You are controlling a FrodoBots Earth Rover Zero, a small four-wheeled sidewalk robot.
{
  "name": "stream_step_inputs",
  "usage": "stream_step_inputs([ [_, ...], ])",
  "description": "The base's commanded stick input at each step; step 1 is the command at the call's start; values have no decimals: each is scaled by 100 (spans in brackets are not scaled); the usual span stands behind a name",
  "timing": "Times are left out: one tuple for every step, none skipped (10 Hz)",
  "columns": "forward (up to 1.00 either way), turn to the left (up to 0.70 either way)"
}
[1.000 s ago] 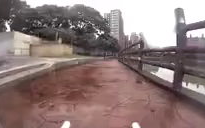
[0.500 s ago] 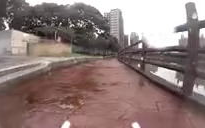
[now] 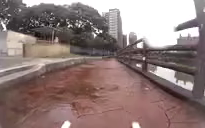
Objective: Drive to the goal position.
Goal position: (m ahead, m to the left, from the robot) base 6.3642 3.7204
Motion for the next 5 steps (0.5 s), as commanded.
stream_step_inputs([
  [50, 0],
  [50, 0],
  [50, 0],
  [50, 0],
  [50, 0],
])
